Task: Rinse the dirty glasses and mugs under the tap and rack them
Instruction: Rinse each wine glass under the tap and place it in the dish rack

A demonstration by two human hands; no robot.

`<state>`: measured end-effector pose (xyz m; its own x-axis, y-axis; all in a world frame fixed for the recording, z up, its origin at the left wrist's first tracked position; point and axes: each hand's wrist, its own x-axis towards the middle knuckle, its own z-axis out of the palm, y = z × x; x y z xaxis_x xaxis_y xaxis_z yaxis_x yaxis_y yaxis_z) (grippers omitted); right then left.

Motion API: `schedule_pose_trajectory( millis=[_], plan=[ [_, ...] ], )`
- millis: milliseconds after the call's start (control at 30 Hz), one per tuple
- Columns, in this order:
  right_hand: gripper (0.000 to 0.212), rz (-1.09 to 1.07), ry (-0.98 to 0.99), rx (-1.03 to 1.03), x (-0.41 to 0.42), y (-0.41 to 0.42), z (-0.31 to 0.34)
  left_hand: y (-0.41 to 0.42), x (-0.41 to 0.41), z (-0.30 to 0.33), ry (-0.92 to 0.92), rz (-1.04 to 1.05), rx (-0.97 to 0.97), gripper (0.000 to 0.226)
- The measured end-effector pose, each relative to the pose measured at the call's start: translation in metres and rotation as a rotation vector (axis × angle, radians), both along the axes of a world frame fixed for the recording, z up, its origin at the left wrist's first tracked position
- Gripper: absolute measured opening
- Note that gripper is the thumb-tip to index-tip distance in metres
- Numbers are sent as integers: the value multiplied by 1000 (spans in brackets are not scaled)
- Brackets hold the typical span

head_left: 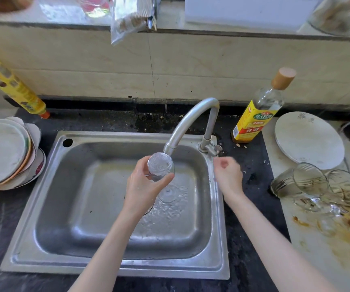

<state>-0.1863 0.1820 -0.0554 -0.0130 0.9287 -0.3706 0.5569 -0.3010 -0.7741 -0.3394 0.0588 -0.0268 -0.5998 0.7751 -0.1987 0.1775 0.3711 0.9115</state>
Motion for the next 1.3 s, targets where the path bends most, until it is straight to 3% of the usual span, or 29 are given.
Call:
schedule_pose_trajectory(
  millis=[133, 200, 300, 400, 567, 667, 867, 1000, 1300],
  plan=[
    [37, 170, 223, -595, -20, -51, 14, -3, 4, -2, -119, 99, 4, 49],
    [41, 111, 374, -862, -32, -60, 12, -5, 8, -3, -162, 122, 18, 49],
    [36, -159, 632, -1052, -44, -59, 4, -7, 14, -8, -194, 119, 52, 48],
    [14, -308, 739, -1085, -50, -58, 7, -11, 18, -13, -202, 72, 55, 51],
    [19, -361, 744, -947, -45, -56, 17, -20, 10, -20, -176, -74, -43, 52],
    [9, -286, 722, -777, -38, -52, 22, -27, 6, -24, -168, -143, -76, 53],
    [5, -73, 625, -431, -29, -59, 38, -44, 10, -23, 104, -249, -168, 57],
    [15, 80, 553, -230, -23, -72, 48, -52, 12, -18, 253, -323, -211, 61],
    [24, 419, 220, 149, -14, -90, 58, -71, -3, 5, 707, -571, -434, 64]
  ],
)
